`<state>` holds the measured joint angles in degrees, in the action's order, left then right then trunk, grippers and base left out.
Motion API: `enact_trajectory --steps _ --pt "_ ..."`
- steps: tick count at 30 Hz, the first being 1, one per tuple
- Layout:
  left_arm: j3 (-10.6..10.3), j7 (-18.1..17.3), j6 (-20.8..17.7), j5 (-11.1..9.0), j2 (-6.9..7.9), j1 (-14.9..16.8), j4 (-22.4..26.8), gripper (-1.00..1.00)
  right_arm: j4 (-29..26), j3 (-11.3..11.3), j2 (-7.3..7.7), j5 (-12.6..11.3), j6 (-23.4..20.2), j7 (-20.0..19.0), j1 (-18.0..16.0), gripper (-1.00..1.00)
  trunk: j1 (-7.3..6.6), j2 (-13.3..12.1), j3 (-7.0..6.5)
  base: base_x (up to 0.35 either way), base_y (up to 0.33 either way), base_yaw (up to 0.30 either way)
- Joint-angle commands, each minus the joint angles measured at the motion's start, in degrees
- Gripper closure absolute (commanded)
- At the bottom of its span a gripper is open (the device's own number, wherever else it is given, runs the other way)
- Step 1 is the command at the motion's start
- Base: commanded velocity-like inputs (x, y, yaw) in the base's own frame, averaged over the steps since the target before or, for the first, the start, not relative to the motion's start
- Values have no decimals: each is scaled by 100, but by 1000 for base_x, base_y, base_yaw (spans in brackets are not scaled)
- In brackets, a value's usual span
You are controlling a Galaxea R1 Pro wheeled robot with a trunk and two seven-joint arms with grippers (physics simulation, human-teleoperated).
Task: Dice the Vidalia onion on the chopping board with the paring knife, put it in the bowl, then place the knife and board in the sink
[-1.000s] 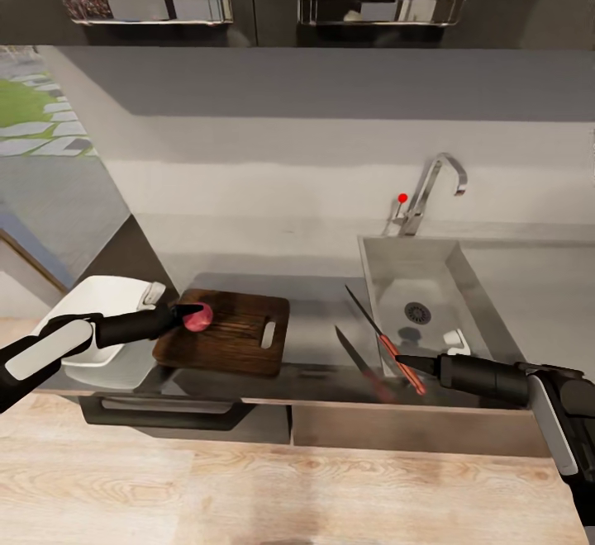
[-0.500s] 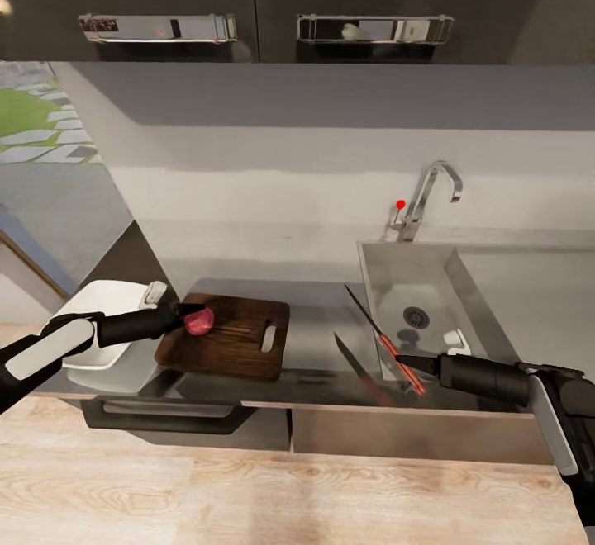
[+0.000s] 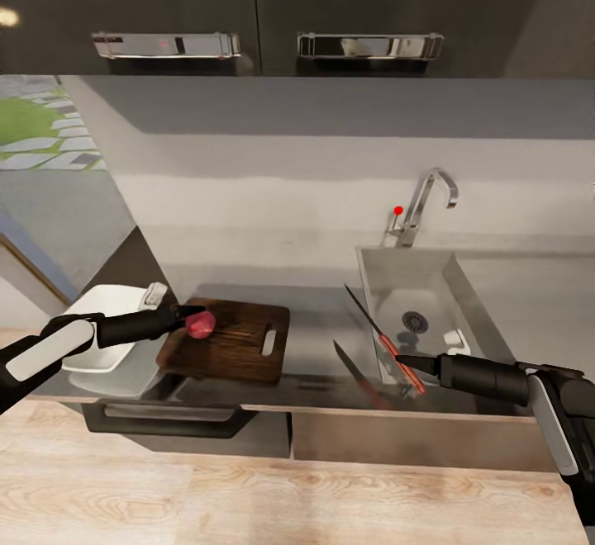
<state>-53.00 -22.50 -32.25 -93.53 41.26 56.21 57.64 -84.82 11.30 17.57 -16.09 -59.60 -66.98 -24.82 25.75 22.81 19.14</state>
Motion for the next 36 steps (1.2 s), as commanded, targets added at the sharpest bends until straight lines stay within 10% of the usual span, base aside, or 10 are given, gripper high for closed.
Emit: enact_trajectory --steps 1,36 --pt "-26 -9 -9 -45 8 13 -4 -100 1 3 1 0 -34 -37 -5 100 4 11 1 0 0 0" --pt "-22 -354 -9 -43 12 13 -5 -100 1 3 1 0 -34 -43 -5 100 4 11 -160 0 0 0"
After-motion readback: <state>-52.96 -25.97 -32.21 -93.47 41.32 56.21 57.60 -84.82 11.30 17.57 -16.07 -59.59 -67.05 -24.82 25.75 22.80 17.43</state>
